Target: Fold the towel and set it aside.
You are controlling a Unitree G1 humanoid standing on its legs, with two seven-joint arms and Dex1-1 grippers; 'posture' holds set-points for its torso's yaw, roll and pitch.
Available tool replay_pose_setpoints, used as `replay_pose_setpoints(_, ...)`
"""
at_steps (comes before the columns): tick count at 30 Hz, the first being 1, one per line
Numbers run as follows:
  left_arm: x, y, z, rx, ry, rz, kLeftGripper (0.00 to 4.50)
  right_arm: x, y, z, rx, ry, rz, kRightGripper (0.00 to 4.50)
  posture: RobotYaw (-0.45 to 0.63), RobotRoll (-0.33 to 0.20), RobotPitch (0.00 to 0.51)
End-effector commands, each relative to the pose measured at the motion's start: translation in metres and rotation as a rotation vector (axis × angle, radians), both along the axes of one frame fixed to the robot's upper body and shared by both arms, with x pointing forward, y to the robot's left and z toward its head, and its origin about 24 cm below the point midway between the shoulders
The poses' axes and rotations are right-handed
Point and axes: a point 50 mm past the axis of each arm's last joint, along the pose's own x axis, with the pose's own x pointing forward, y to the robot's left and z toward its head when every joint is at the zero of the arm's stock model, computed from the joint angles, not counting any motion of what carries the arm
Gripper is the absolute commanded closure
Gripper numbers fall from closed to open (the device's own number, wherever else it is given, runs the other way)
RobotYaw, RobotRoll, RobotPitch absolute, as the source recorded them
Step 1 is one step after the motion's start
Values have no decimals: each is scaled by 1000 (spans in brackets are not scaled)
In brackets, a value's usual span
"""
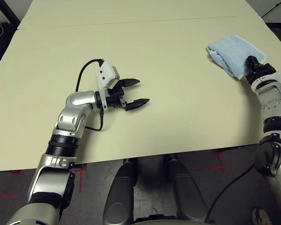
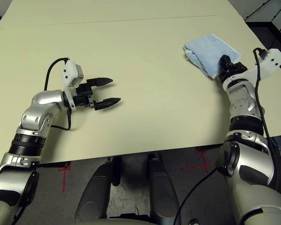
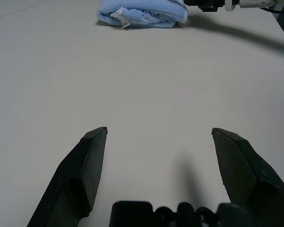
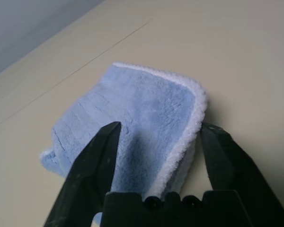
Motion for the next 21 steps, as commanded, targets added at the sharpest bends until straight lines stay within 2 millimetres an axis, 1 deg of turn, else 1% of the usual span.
replay_pose_setpoints(1, 0, -3, -4, 9, 19, -22, 0, -12, -4, 0, 5, 0, -3, 22, -35, 0, 237)
replay_pose_setpoints(2, 0, -4, -3, 3, 22, -20, 0, -15, -4, 1, -2, 1, -1, 22, -35, 0, 238)
replay_pose_setpoints(5, 2, -3, -2, -28, 29, 9, 0, -27, -8, 8, -137, -9, 44, 22, -40, 0, 241)
replay_pose_setpoints(8, 3, -4, -1, -48, 38, 25, 0, -31, -6, 14, -258, -23, 96, 22, -44, 0, 243)
replay_pose_setpoints(12, 7, -5, -2, -66, 39, 99, 0, -22, 6, 21, -410, -48, 173, 22, -35, 0, 245)
replay_pose_setpoints(14, 11, -4, -5, -88, 45, 180, 0, -13, 17, 22, -494, -74, 225, 22, -25, 0, 247)
replay_pose_setpoints(16, 11, -5, -7, -117, 52, 230, 0, -6, 24, 23, -530, -97, 261, 22, -25, 0, 247)
replay_pose_setpoints(18, 10, -6, -9, -161, 50, 295, 0, 3, 34, 23, -544, -136, 295, 22, -3, 0, 251)
replay_pose_setpoints(21, 13, -5, -10, -242, 4, 455, 0, 16, 51, 22, -563, -204, 304, 22, 30, 0, 256)
